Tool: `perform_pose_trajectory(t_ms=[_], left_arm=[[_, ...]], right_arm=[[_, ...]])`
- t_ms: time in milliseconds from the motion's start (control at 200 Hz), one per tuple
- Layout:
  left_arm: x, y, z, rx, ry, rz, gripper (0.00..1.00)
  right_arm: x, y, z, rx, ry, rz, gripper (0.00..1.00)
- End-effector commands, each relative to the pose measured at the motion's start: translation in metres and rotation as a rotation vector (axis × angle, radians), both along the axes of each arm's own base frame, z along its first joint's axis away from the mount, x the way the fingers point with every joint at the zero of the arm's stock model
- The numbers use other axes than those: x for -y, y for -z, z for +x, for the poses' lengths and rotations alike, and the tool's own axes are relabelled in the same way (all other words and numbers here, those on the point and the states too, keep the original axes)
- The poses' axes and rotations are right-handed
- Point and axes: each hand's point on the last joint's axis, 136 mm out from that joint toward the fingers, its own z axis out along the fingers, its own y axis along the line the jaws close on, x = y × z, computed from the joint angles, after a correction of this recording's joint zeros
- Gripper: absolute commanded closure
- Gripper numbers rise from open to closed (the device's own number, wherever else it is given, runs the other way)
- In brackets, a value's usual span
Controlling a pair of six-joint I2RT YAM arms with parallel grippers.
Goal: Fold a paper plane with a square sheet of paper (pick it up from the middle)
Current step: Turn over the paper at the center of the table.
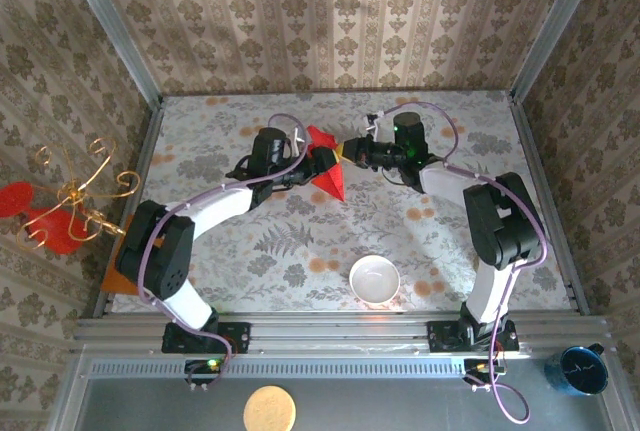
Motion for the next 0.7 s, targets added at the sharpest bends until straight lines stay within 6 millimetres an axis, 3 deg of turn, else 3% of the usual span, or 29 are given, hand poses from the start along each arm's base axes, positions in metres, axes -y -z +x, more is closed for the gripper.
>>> perform_pose_trajectory(t_ms=[0, 115, 315, 695], left_arm=[[0.007, -0.022, -0.005, 0.033, 0.032, -0.064, 0.33], [0.011, -0.029, -0.009, 0.055, 0.045, -0.072, 0.36], [0.013, -0.036, -0.014, 0.072, 0.061, -0.112, 0.50], [0.013, -0.055, -0.026, 0.151, 0.094, -0.158, 0.70]], right_arm=[[0.001, -0.031, -0.009, 0.025, -0.019, 0.081, 0.98], [0.004, -0.037, -0.010, 0.016, -0.016, 0.103, 0.98], [0.010, -0.049, -0.008, 0.013, 0.000, 0.150, 0.98], [0.013, -0.049, -0.007, 0.000, 0.004, 0.165, 0.96]])
